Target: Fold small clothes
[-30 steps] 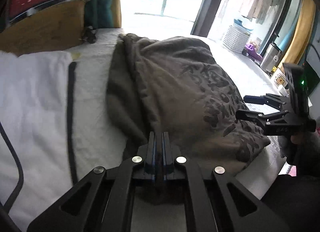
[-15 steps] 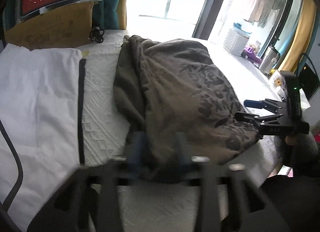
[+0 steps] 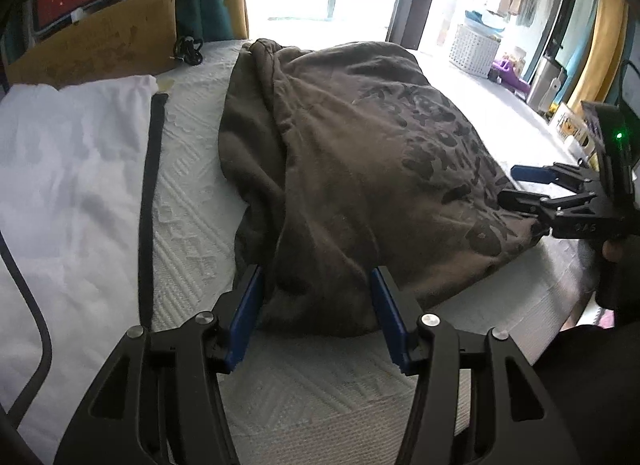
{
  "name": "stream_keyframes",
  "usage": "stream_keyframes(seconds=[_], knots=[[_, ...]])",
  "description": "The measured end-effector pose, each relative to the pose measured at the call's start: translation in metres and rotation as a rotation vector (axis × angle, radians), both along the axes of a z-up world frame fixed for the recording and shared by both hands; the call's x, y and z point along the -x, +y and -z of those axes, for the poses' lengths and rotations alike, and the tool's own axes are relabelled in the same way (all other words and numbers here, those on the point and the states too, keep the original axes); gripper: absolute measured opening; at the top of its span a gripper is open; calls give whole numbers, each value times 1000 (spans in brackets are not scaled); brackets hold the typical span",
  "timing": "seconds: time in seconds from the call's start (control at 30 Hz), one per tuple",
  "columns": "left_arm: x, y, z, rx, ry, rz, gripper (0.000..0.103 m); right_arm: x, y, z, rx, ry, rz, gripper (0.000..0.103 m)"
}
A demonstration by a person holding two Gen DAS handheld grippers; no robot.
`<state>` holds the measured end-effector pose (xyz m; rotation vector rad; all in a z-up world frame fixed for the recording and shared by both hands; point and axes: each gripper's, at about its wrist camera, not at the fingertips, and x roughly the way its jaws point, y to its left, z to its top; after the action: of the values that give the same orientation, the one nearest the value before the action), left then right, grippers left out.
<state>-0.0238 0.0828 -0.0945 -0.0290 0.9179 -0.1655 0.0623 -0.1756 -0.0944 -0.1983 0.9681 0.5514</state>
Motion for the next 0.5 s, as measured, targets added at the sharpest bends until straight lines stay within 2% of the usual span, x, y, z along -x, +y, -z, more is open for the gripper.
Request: stream_keyframes(seconds=[0.2,0.4,0.5], knots=[[0,0,-2,-11,5,-27,55,9,-6,1,-6,-19,-1,80],[5,-3,-28,17,-95,-22,55,12,-10,0,-7,-14,-3,81],[2,-7,-37,20,-119,-13,55,11,-11,-2,-9,-6,-2,81]])
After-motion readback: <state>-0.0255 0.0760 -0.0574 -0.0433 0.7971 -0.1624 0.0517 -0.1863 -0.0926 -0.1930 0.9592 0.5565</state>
